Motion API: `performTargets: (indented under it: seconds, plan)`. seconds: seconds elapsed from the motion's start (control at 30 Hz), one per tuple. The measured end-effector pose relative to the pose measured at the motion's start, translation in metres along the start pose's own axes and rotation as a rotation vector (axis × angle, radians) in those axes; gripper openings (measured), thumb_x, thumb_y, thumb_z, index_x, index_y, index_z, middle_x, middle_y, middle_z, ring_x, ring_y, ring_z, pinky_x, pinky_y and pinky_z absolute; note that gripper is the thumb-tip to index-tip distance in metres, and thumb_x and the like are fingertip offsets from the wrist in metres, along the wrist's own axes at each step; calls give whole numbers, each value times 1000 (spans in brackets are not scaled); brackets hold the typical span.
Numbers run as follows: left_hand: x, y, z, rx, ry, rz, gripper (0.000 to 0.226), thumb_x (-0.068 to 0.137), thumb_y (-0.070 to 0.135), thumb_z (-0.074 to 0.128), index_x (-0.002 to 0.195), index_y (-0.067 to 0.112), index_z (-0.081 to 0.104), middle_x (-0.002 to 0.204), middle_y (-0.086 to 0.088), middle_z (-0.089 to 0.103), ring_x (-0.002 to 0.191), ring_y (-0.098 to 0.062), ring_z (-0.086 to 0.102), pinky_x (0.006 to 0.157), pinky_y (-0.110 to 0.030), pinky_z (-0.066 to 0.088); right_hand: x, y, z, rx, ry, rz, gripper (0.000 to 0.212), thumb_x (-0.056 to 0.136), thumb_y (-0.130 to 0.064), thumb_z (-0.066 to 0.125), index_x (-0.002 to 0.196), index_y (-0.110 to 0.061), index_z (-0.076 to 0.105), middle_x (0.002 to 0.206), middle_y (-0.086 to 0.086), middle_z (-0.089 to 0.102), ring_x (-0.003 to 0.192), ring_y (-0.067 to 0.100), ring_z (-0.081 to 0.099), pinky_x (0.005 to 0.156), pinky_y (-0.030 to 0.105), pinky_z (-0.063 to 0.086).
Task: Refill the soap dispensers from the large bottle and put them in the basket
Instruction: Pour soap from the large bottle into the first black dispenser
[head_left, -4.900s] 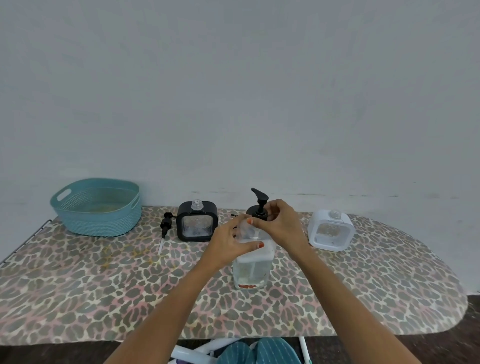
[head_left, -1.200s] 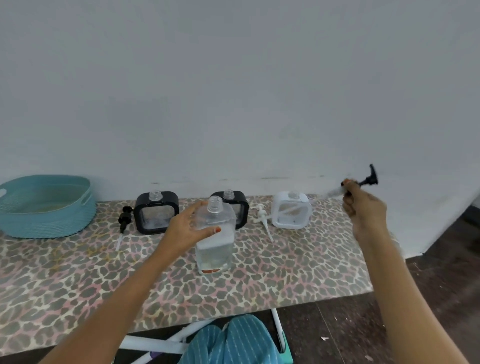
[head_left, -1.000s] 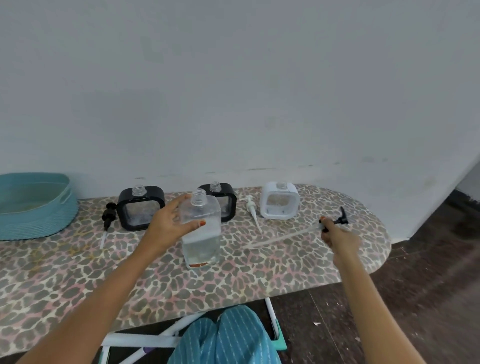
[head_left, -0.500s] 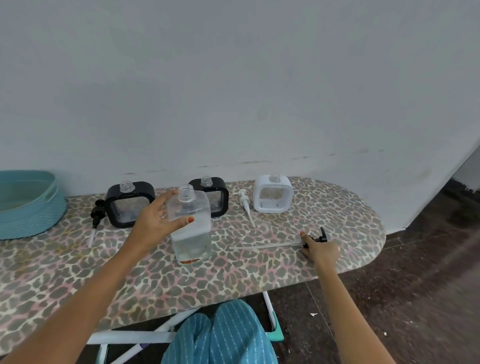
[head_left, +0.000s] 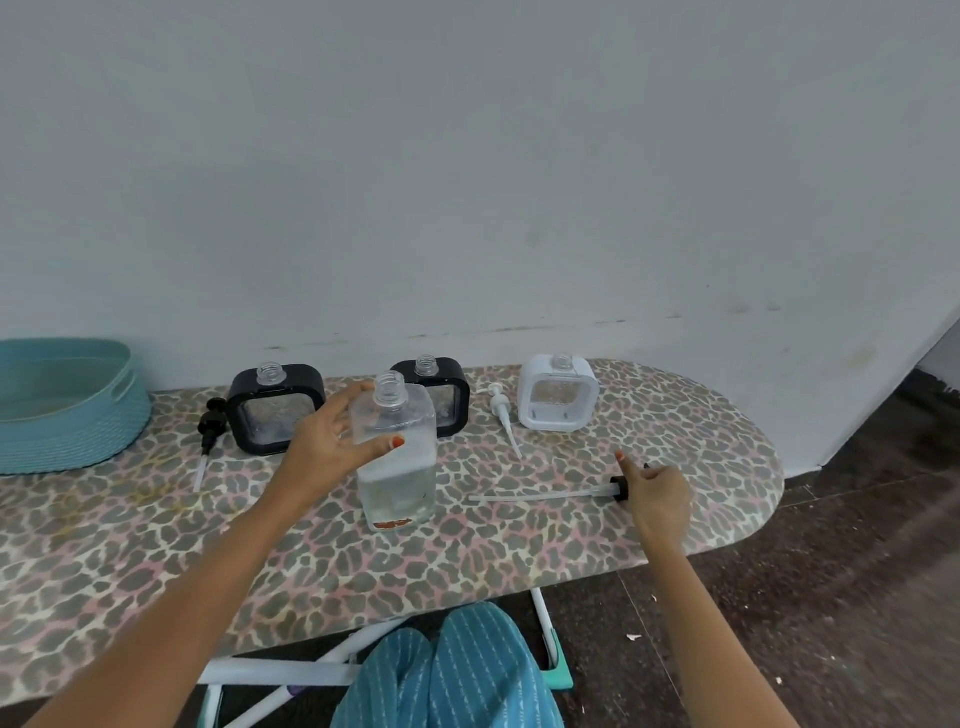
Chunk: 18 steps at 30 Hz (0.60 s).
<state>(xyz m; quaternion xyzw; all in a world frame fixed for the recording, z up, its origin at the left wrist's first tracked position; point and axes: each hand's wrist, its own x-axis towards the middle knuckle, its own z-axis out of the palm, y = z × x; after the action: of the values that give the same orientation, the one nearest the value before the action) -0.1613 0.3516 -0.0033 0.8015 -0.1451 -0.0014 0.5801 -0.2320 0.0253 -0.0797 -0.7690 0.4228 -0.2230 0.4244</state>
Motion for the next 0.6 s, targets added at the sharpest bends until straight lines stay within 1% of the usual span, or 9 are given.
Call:
performTargets:
  seconds: [0.07,0.17,0.27,0.33,0.37,0.4,0.47,0.53,0.6]
  plan:
    - [1,-1,-1,-7,-11,15,59,69,13,76,109,41,43,126,10,42,119,-14,42,102,-35,38,-8,-19,4,73,-48,-92,44,86,-44,57,71,-2,57,57,6,55,49,19,49,47,26,37]
    - [0,-1,-2,-17,-24,33,63,67,15,77,102,52,41,130,12,40,122,-14,44,107,-37,37,-28,-59,12,199,-227,-273,29,89,-36,55,78,-9,57,61,1,55,57,16,53,54,22,42]
    - [0,-4,-3,-21,-27,3,61,67,16,78,112,40,45,127,11,42,120,-15,47,106,-38,40,-54,-96,25,349,-447,-292,21,88,-33,57,86,-13,62,73,1,63,68,13,59,68,23,49]
    - [-1,-3,-3,-17,-16,-3,67,68,13,78,122,31,43,124,11,40,117,-11,44,103,-31,39,-69,-111,35,405,-599,-332,13,87,-26,60,93,-15,64,85,2,66,78,12,60,74,22,50]
    - [-1,-1,-2,-13,-12,5,67,68,13,78,124,29,44,124,12,40,116,-9,43,100,-27,38,-75,-117,41,410,-673,-364,14,86,-20,62,99,-14,63,92,3,65,84,11,60,75,19,49]
    - [-2,1,-3,-11,-12,15,64,69,13,78,121,32,45,123,12,40,114,-8,43,97,-25,38,-80,-121,46,395,-745,-397,23,84,-15,63,107,-14,61,101,4,64,93,11,59,78,16,48]
    - [-3,5,-3,-4,-20,46,58,69,14,78,104,45,44,118,14,44,110,-8,46,93,-24,40,-85,-124,58,358,-886,-453,51,78,-12,70,124,-14,50,120,1,55,111,12,52,89,18,44]
    - [-4,5,-4,6,-19,67,58,66,21,81,97,51,42,111,21,49,104,-9,53,92,-26,44,-89,-123,70,313,-1021,-492,81,63,-23,79,133,-18,39,128,-4,48,118,10,47,95,22,42]
    - [-4,5,-5,3,-28,76,57,58,36,82,97,53,44,105,25,54,98,-6,60,90,-25,49,-95,-124,78,276,-1138,-516,95,50,-31,81,133,-19,37,128,-1,51,117,11,51,93,24,46]
